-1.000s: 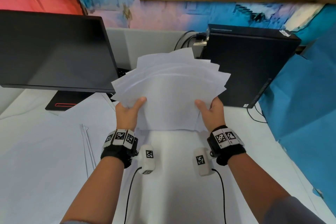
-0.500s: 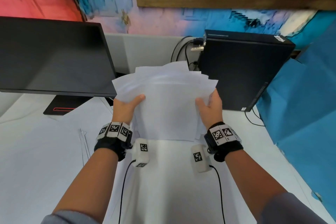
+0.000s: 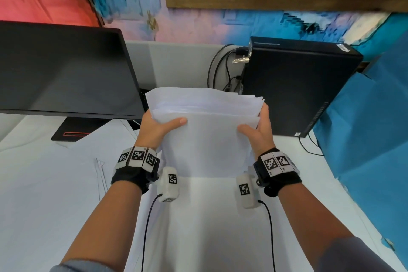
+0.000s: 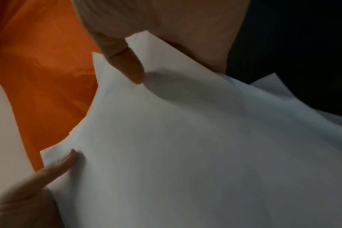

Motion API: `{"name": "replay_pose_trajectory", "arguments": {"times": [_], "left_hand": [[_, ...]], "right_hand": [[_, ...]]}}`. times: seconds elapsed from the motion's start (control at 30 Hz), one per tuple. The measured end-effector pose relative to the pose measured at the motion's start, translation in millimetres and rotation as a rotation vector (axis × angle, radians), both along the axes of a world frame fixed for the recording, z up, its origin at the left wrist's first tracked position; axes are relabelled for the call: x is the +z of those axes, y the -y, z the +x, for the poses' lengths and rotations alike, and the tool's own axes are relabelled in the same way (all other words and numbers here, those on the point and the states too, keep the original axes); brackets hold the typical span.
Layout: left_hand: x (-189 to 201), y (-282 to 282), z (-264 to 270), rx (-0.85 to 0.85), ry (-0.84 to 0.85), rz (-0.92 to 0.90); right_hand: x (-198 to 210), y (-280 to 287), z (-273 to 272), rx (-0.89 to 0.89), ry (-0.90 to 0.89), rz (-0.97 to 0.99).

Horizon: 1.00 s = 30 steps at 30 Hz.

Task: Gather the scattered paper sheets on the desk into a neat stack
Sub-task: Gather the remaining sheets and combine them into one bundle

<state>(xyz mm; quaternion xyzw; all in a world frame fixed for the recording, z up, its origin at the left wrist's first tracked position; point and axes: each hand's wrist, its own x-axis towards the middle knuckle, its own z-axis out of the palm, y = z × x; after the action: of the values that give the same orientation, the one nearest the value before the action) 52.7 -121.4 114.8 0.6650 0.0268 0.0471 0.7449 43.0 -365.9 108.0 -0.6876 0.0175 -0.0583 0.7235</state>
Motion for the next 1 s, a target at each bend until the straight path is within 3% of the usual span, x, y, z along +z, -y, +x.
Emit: {"name": "replay_pose_trajectory", "arguments": {"times": [0.2,0.4,0.47,0.67,0.9,1.0], "left_hand": [[-15.7,-11.5,0.7,0.008,-0.059,-0.013],[-36.1,-14.8,-4.1,0.205,-0.143,-0.015],[-30.4,-12.0,-3.0,0.256,-0.102,-0.025],[-7.7,-3.7,11.3,0.228,-0.011,0.008],[-40.1,-15.5,9.3,0.339,0.123,0.280],[-24.5,-25.9,16.3,0.360,0.215,0.388]], "right_hand": [[-8.4,3.9,6.5,-0.175,0.024,-0.109],[-31.8,12.5,5.0,-0.057,-0.112,0.007],[-33.4,10.6,4.2,-0.053,-0.126,0.039],[-31.8,10.5,9.5,-0.051,-0.134,0.105],[-38.9,13.4,14.4,-0.058,-0.126,0.073],[-38.4,10.9,14.8,-0.058,-0.109,0.052]]}}
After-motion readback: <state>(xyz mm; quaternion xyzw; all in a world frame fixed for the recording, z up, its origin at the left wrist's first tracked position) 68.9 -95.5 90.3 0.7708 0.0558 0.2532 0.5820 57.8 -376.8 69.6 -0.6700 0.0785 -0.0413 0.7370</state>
